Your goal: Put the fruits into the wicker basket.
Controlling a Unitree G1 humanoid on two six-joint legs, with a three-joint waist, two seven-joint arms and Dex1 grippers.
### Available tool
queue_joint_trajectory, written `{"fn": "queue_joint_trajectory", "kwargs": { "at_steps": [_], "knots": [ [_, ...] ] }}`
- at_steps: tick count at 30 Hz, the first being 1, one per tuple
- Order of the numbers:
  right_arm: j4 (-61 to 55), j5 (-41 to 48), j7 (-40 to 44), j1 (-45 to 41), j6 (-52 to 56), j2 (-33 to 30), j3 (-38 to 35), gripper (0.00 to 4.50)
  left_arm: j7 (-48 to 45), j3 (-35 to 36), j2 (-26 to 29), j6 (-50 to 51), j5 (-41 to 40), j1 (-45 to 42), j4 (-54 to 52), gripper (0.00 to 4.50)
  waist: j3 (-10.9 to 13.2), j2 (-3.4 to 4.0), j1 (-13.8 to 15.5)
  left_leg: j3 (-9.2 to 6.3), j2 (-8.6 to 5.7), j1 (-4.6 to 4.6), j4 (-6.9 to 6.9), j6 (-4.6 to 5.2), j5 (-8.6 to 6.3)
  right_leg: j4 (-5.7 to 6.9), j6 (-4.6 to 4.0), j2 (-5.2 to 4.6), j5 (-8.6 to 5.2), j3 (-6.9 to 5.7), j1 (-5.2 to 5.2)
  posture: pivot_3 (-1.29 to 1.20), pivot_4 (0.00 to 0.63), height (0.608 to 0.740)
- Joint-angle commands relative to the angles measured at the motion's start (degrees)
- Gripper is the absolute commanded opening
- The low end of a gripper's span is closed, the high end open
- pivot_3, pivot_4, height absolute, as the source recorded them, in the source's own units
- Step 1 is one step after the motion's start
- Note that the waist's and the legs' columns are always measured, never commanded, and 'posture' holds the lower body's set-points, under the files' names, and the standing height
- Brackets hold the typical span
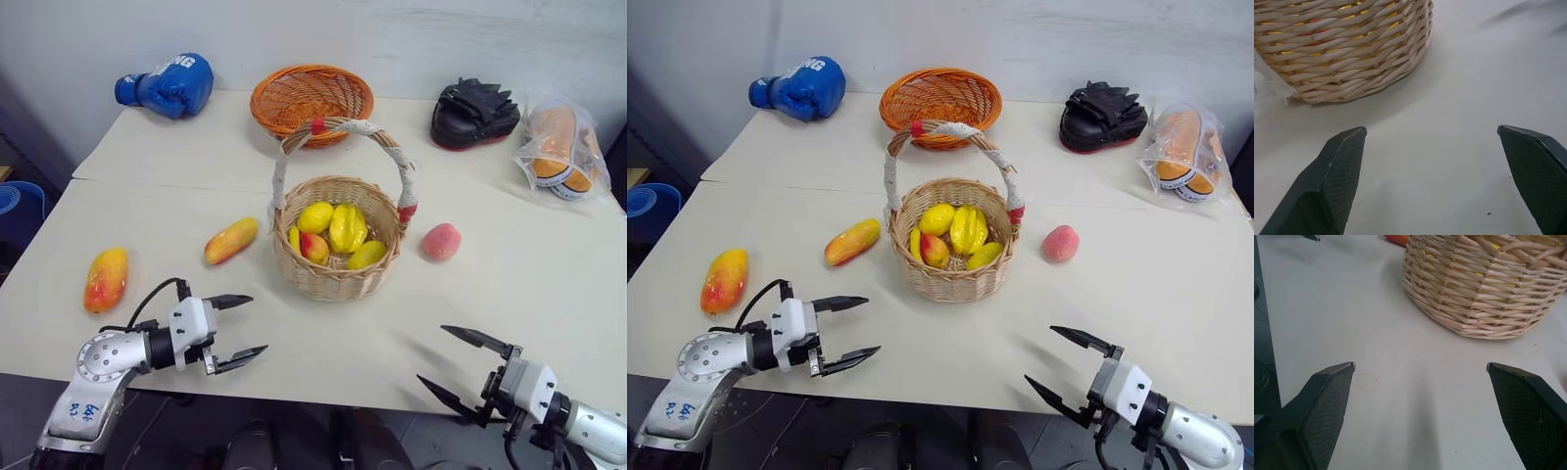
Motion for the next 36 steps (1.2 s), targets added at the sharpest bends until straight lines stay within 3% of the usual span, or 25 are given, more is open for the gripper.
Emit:
{"fn": "queue_joint_trajectory", "kwargs": {
  "at_steps": [1,14,18,22,24,27,32,36],
  "knots": [
    [-0.3,0.1,0.5,-0.3,-1.3,-0.4,0.1,4.46,-1.0,-0.5,0.1,-1.3,-0.5,-0.6,-0.3,4.50,0.0,0.00,0.0,0.00,0.00,0.00,0.00,0.00,0.00,0.00,0.00,0.00,0.00,0.00,0.00,0.00,0.150,0.740],
    [-0.2,2.6,-2.3,-6.2,2.8,2.3,2.9,4.46,-1.1,7.3,1.1,9.9,-13.1,-0.8,-1.6,4.50,0.0,-0.01,0.0,-0.03,0.01,0.00,0.02,0.00,0.00,0.01,0.00,0.00,0.00,-0.02,0.00,0.00,0.150,0.740],
    [-6.1,11.3,0.2,-7.7,8.7,2.2,5.1,4.46,4.3,17.7,0.1,12.8,-17.2,4.0,-3.7,4.50,0.0,0.04,-0.2,-0.03,0.03,0.00,0.01,0.00,0.00,0.02,0.00,-0.01,0.00,-0.02,0.00,0.00,0.150,0.740],
    [-10.3,13.2,0.2,-9.7,9.1,3.4,6.4,4.46,9.3,30.9,-2.1,17.0,-23.1,12.8,-5.3,4.50,0.0,0.04,-1.3,-0.02,0.18,0.01,0.00,-0.08,-0.06,0.01,-0.01,0.03,-0.01,-0.04,-0.01,0.00,0.150,0.740],
    [-11.6,12.8,0.3,-13.7,8.4,4.4,8.2,4.46,13.7,43.0,-4.3,18.0,-26.8,17.2,-0.4,4.50,0.0,-0.01,-0.7,-0.09,0.18,0.00,0.01,-0.08,-0.06,0.01,-0.03,0.04,-0.02,-0.09,0.00,0.00,0.150,0.740],
    [-12.6,12.8,0.4,-18.7,8.5,5.5,10.5,4.46,19.7,52.7,-6.7,16.8,-27.1,19.8,6.3,4.50,0.0,-0.28,-1.8,-0.12,0.23,0.04,0.02,-0.12,-0.09,-0.03,-0.13,0.04,-0.08,-0.20,0.06,0.00,0.150,0.740],
    [-14.2,12.3,-0.3,-23.1,8.8,7.5,13.6,4.46,21.6,55.8,-7.3,21.2,-27.1,24.4,11.6,4.50,-0.1,-0.49,-1.1,-0.25,0.22,-0.02,0.03,-0.13,-0.11,-0.12,-0.20,-0.01,-0.12,-0.41,0.04,0.00,0.150,0.740],
    [-14.6,12.5,-0.6,-23.7,9.4,7.8,14.3,4.46,22.3,55.5,-4.5,23.0,-28.8,21.4,11.5,4.50,-0.3,-0.81,0.1,-0.43,0.20,-0.06,0.02,-0.13,-0.15,-0.23,-0.30,-0.13,-0.17,-0.61,0.12,0.00,0.150,0.740]
  ]
}}
